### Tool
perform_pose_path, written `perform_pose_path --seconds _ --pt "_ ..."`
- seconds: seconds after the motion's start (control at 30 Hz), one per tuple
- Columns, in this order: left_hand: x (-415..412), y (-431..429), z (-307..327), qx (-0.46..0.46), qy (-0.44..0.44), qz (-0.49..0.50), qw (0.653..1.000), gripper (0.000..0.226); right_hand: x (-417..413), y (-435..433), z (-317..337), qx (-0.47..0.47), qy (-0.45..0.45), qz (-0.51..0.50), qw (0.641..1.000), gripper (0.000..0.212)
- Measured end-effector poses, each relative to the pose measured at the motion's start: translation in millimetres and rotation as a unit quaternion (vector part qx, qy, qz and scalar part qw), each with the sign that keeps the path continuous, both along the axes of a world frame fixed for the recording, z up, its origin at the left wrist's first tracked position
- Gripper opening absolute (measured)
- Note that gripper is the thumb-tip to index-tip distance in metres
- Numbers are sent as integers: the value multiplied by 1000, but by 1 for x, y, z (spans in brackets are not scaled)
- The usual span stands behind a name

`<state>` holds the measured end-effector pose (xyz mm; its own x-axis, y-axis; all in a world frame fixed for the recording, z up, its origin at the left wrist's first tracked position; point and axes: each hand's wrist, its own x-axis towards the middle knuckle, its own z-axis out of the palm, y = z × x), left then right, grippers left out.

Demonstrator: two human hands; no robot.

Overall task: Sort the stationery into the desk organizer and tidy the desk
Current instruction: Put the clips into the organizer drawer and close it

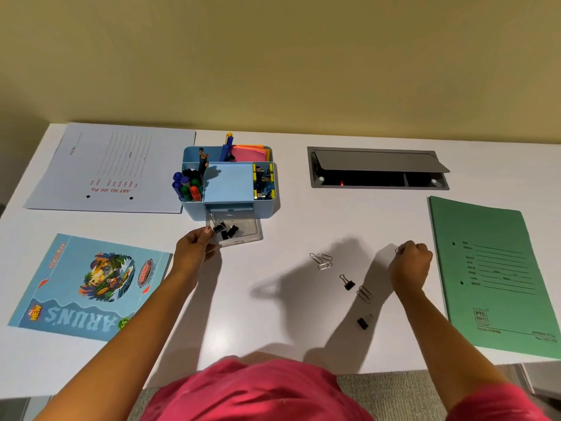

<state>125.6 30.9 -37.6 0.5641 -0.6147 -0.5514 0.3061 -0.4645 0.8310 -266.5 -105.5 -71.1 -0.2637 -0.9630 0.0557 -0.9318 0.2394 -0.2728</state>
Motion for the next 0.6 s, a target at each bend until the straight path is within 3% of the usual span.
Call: perform_pose_path --seconds 0.23,0.37,0.5,0.6 --pt "0 0 -2 4 6 8 1000 30 12 9 7 60 19 16 998 6" --pt "-1 0 -2 2 9 10 1000 28 26 12 19 168 97 3 981 28" --pt "0 0 0 1 13 8 1000 29 44 14 22 194 52 -66 977 36" --pt "1 1 0 -3 18 5 1000 29 63 16 20 163 16 -46 985 29"
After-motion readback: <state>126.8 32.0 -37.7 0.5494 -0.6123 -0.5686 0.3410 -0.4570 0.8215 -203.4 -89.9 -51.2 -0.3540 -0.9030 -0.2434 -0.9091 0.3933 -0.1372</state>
